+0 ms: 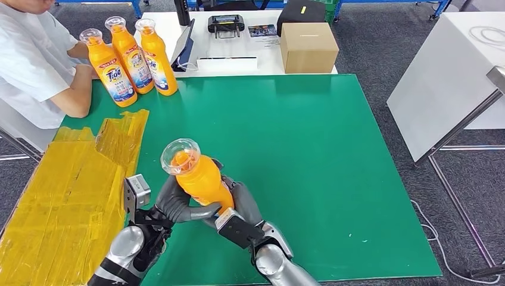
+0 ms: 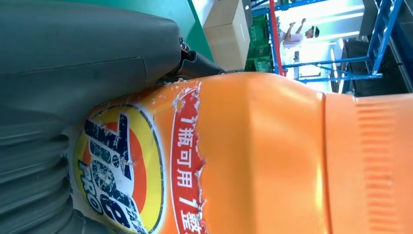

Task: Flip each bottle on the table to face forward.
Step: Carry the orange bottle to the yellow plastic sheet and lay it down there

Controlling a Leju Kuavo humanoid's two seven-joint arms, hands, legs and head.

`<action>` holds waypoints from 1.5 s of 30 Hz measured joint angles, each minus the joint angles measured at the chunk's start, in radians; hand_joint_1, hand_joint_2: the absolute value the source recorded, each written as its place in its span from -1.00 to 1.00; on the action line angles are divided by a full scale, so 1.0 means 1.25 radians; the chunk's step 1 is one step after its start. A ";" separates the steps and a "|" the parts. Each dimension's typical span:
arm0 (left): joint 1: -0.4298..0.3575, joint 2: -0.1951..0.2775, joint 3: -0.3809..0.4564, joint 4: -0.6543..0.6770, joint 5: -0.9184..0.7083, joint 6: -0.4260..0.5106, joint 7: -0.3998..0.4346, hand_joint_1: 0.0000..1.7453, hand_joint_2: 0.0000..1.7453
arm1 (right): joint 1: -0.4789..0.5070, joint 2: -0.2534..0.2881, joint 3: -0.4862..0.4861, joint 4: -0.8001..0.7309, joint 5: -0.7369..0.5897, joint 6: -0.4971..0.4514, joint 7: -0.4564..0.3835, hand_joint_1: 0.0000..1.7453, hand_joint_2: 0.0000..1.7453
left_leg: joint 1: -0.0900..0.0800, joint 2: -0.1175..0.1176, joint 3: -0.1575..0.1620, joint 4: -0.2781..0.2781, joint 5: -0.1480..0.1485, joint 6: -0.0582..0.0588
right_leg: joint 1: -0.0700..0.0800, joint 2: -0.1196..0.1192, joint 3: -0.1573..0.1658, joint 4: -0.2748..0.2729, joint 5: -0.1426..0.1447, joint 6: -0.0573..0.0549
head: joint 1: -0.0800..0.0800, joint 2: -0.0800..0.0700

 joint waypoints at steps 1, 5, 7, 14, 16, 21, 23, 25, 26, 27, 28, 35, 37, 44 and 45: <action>0.001 0.000 0.001 -0.001 0.000 0.000 0.000 1.00 1.00 | 0.000 0.000 0.001 0.001 0.000 0.000 0.000 1.00 1.00 | 0.000 0.000 0.000 0.000 0.000 0.000 | 0.000 0.000 0.000 0.000 0.000 0.000 | 0.000 0.000; 0.002 0.000 0.003 -0.003 0.009 0.002 0.001 1.00 1.00 | -0.001 0.001 0.002 0.007 -0.001 -0.002 0.000 1.00 1.00 | 0.000 0.000 0.000 0.000 0.000 0.000 | 0.000 0.000 0.000 0.000 0.000 0.000 | 0.000 0.000; 0.002 -0.001 0.004 -0.004 0.013 0.003 0.004 1.00 1.00 | -0.003 0.002 0.002 0.010 -0.002 -0.003 0.000 1.00 1.00 | 0.000 0.000 0.000 0.000 0.000 0.000 | 0.000 0.000 0.000 0.000 0.000 0.000 | 0.000 0.000; 0.002 -0.002 0.006 -0.004 0.024 0.008 0.009 1.00 1.00 | -0.011 0.006 0.002 0.026 -0.006 -0.004 -0.001 1.00 1.00 | 0.000 0.000 0.000 0.000 0.000 0.000 | 0.000 0.000 0.000 0.000 0.000 0.000 | 0.000 0.000; 0.002 -0.002 0.006 -0.004 0.024 0.009 0.009 1.00 1.00 | -0.011 0.007 0.002 0.028 -0.006 -0.004 -0.001 1.00 1.00 | 0.000 0.000 0.000 0.000 0.000 0.000 | 0.000 0.000 0.000 0.000 0.000 0.000 | 0.000 0.000; 0.003 -0.002 0.007 -0.004 0.026 0.016 0.010 1.00 1.00 | -0.011 0.007 0.002 0.030 -0.010 -0.017 -0.004 -0.96 1.00 | 0.000 0.000 0.000 0.000 0.000 0.000 | 0.000 0.000 0.000 0.000 0.000 0.000 | 0.000 0.000; 0.002 -0.004 0.010 -0.007 0.024 0.031 0.005 1.00 1.00 | -0.005 0.006 0.001 0.026 -0.012 -0.033 -0.008 -1.00 1.00 | 0.000 0.000 0.000 0.000 0.000 0.000 | 0.000 0.000 0.000 0.000 0.000 0.000 | 0.000 0.000; 0.000 -0.007 0.019 -0.016 0.003 0.063 -0.008 1.00 1.00 | 0.012 0.001 -0.004 0.008 -0.013 -0.051 -0.013 -1.00 1.00 | 0.000 0.000 0.000 0.000 0.000 0.000 | 0.000 0.000 0.000 0.000 0.000 0.000 | 0.000 0.000; -0.002 -0.008 0.024 -0.020 -0.018 0.086 -0.017 1.00 1.00 | 0.022 -0.003 -0.007 -0.007 -0.012 -0.059 -0.015 -1.00 1.00 | 0.000 0.000 0.000 0.000 0.000 0.000 | 0.000 0.000 0.000 0.000 0.000 0.000 | 0.000 0.000; -0.003 -0.007 0.029 -0.023 -0.048 0.115 -0.025 1.00 1.00 | 0.033 -0.006 -0.010 -0.028 -0.010 -0.066 -0.017 -1.00 1.00 | 0.000 0.000 0.000 0.000 0.000 0.000 | 0.000 0.000 0.000 0.000 0.000 0.000 | 0.000 0.000; -0.005 -0.006 0.036 -0.025 -0.091 0.153 -0.033 1.00 1.00 | 0.045 -0.010 -0.013 -0.054 -0.005 -0.075 -0.018 -1.00 1.00 | 0.000 0.000 0.000 0.000 0.000 0.000 | 0.000 0.000 0.000 0.000 0.000 0.000 | 0.000 0.000; -0.024 0.010 0.092 -0.035 -0.359 0.391 -0.055 1.00 1.00 | 0.104 -0.039 -0.022 -0.248 0.038 -0.120 -0.009 -1.00 1.00 | 0.000 0.000 0.000 0.000 0.000 0.000 | 0.000 0.000 0.000 0.000 0.000 0.000 | 0.000 0.000; -0.025 0.013 0.099 -0.036 -0.428 0.442 -0.045 1.00 1.00 | 0.115 -0.044 -0.024 -0.280 0.043 -0.135 -0.015 -1.00 1.00 | 0.000 0.000 0.000 0.000 0.000 0.000 | 0.000 0.000 0.000 0.000 0.000 0.000 | 0.000 0.000; -0.059 0.053 0.142 0.005 -1.013 0.645 0.173 1.00 1.00 | 0.160 -0.064 -0.053 -0.422 0.040 -0.200 -0.031 -1.00 1.00 | 0.000 0.000 0.000 0.000 0.000 0.000 | 0.000 0.000 0.000 0.000 0.000 0.000 | 0.000 0.000; -0.069 0.063 0.150 0.024 -1.080 0.636 0.207 1.00 1.00 | 0.167 -0.066 -0.060 -0.442 0.034 -0.202 -0.032 -1.00 1.00 | 0.000 0.000 0.000 0.000 0.000 0.000 | 0.000 0.000 0.000 0.000 0.000 0.000 | 0.000 0.000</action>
